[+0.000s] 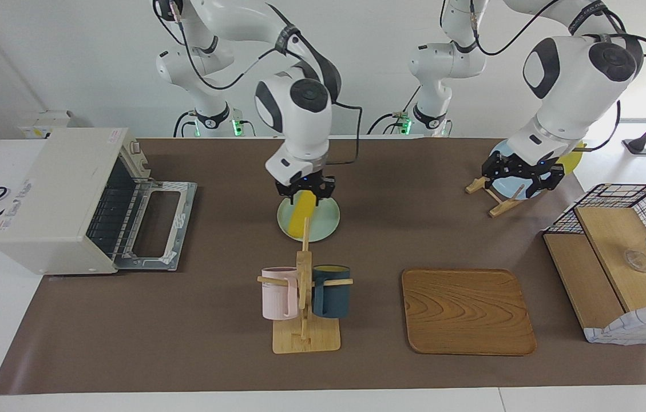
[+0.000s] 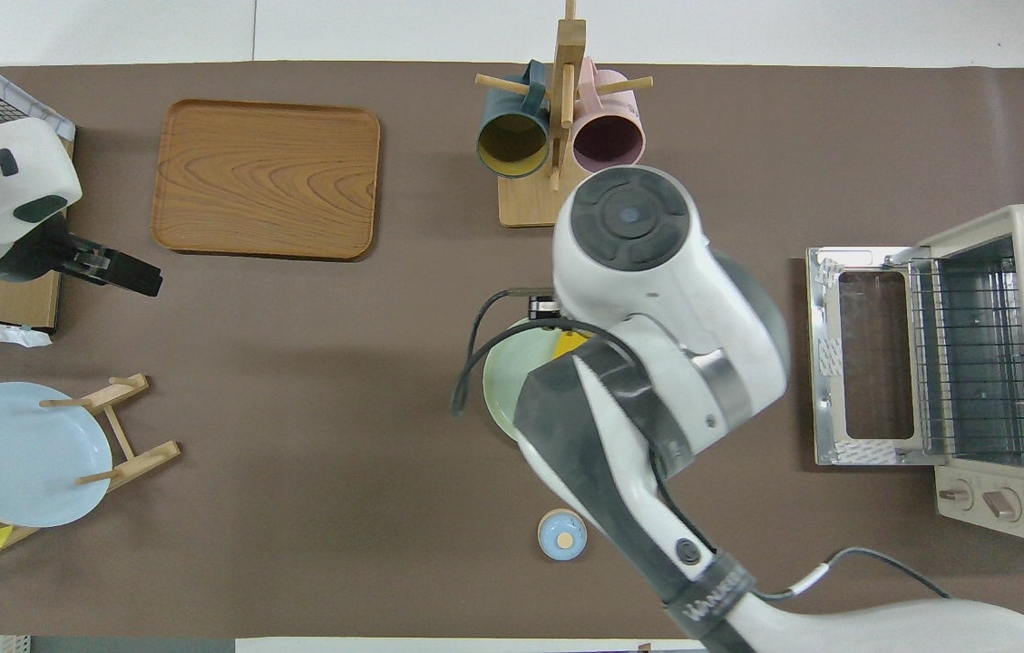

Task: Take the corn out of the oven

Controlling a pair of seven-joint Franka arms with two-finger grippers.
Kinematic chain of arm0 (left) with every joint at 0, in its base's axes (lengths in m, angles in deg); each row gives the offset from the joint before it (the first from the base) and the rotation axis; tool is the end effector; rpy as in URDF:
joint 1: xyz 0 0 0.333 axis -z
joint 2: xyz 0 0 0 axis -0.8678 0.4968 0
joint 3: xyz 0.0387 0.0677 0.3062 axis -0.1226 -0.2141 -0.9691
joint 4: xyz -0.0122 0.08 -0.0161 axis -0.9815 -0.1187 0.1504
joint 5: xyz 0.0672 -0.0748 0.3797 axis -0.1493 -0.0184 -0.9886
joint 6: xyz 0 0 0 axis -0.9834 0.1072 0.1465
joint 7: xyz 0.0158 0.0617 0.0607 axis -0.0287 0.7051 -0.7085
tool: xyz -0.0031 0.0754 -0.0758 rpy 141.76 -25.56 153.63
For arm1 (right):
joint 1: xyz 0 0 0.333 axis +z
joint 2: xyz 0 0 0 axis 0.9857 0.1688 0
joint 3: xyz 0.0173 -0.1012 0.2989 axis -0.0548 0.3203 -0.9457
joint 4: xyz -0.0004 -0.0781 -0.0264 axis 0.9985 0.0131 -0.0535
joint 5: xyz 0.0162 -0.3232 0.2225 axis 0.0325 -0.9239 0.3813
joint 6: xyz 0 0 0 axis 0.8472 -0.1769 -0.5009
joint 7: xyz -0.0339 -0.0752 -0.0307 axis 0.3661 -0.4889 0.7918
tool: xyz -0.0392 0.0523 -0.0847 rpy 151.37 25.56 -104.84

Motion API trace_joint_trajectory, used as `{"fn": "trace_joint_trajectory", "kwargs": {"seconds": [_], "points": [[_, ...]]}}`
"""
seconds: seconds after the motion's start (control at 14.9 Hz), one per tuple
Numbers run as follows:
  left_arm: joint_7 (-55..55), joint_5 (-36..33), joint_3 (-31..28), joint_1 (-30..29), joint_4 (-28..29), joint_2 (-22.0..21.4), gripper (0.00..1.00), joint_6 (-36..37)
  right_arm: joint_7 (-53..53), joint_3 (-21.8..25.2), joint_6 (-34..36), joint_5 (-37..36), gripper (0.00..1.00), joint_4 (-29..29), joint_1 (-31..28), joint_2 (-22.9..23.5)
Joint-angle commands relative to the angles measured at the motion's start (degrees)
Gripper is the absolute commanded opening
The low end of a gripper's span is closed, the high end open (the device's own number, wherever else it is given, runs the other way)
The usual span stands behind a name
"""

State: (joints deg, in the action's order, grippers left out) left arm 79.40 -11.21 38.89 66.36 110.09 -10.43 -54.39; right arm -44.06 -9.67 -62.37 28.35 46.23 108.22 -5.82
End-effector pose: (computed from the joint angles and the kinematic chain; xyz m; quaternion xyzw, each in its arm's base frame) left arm 0.5755 -0.0779 0.5299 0.9810 -0.1929 -0.0158 0.0169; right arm 0.5471 0.2904 0.4652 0.9975 -0.0485 -0.0384 0.0340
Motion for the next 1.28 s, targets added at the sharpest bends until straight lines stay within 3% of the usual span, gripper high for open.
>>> {"fn": "trace_joint_trajectory", "kwargs": {"seconds": [0.0, 0.2, 0.34, 0.74, 0.94, 1.21], "points": [[-0.2, 3.4, -0.5, 4.1, 0.1, 2.5, 1.00, -2.6, 2.2, -0.9, 3.4, 0.5, 0.00, 7.7, -3.3, -6.4], [-1.8, 7.6, -0.6, 8.5, -1.7, 5.7, 1.00, -4.1, 6.0, -0.7, 0.9, 0.3, 0.00, 19.5, -8.0, -11.1], [-5.9, 7.8, -0.6, 12.7, -2.8, 7.5, 1.00, -5.5, 16.0, -0.7, -2.8, 0.2, 0.00, 27.7, -12.6, -14.2], [-12.2, 12.0, -0.5, 20.3, -2.7, 10.7, 1.00, -12.1, 18.7, -0.7, -25.4, -5.1, 0.00, 41.0, -18.0, -15.2], [-15.1, 13.4, -0.7, 24.7, -4.0, 14.9, 1.00, -15.5, 19.6, -0.7, -27.9, -5.1, 0.00, 43.3, -19.4, -15.5], [-22.7, 12.9, -0.9, 30.8, -10.1, 21.7, 1.00, -16.2, 24.2, -0.7, -27.8, -5.1, 0.00, 43.5, -24.6, -15.6]]}}
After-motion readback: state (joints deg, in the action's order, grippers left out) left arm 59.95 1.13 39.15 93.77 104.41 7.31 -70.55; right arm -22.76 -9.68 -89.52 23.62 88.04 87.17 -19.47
